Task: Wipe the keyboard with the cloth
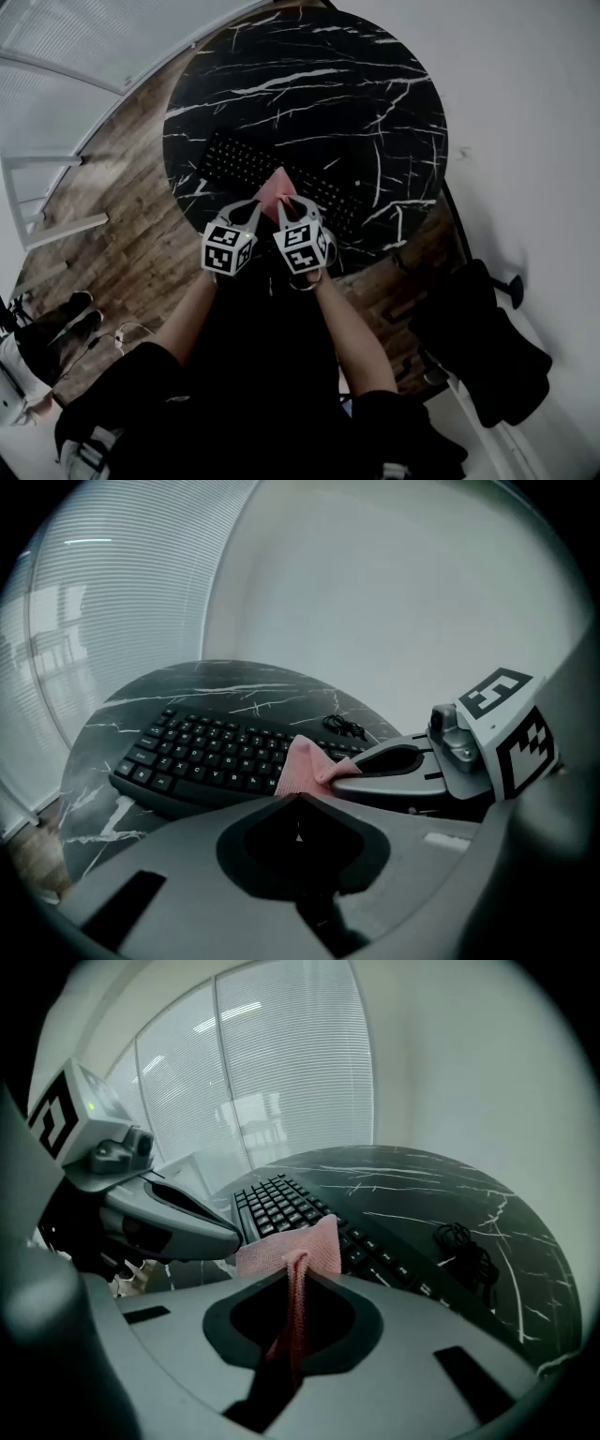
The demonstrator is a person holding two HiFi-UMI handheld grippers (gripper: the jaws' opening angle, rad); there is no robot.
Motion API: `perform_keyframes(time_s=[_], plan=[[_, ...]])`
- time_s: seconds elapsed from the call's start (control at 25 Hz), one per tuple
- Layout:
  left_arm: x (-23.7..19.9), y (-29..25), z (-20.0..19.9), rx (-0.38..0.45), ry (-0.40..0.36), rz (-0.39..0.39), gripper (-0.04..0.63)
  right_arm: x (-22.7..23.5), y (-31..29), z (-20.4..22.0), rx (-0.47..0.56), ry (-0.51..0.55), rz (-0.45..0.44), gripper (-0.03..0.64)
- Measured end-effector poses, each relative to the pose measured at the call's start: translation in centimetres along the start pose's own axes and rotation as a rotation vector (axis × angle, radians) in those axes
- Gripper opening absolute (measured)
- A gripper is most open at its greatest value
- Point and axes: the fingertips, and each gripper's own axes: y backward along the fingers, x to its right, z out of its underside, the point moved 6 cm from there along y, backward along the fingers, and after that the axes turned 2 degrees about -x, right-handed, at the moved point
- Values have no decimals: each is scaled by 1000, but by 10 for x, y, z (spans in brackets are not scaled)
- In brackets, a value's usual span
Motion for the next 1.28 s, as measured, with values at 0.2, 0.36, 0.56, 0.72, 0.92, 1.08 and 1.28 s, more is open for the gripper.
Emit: perform_keyframes(time_s=[0.2, 0.36, 0.56, 0.72, 0.92, 1.08, 1.28], plan=[[19, -8, 3, -9, -14, 16, 0, 10, 14, 16, 2, -20, 21, 15], [36, -13, 6, -21, -35, 31, -2, 17, 25, 29, 3, -37, 36, 15], [55, -21, 5, -24, -64, 52, 0, 28, 41, 45, 9, -49, 62, 15], [71, -28, 7, -34, -84, 67, -1, 37, 54, 59, 3, -46, 90, 15], [92, -33, 11, -46, -107, 81, 0, 49, 69, 77, 16, -76, 109, 15], [106, -37, 14, -51, -125, 87, 0, 56, 78, 86, 32, -85, 122, 15], [124, -39, 18, -52, -144, 88, 0, 64, 92, 101, 38, -103, 135, 15]])
